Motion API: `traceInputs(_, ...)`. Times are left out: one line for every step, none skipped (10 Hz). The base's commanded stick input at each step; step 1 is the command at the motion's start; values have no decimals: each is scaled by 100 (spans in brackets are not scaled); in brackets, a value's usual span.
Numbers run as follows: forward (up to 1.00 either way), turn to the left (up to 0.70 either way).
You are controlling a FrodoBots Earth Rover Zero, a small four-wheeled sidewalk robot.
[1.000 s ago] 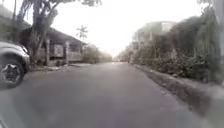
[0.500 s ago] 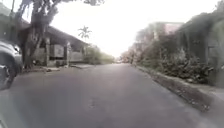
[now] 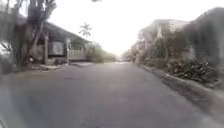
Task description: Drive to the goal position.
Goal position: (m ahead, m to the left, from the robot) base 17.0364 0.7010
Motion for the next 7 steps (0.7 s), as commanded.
traceInputs(100, -36)
traceInputs(100, -36)
traceInputs(100, -36)
traceInputs(100, -36)
traceInputs(100, -36)
traceInputs(100, 4)
traceInputs(100, 4)
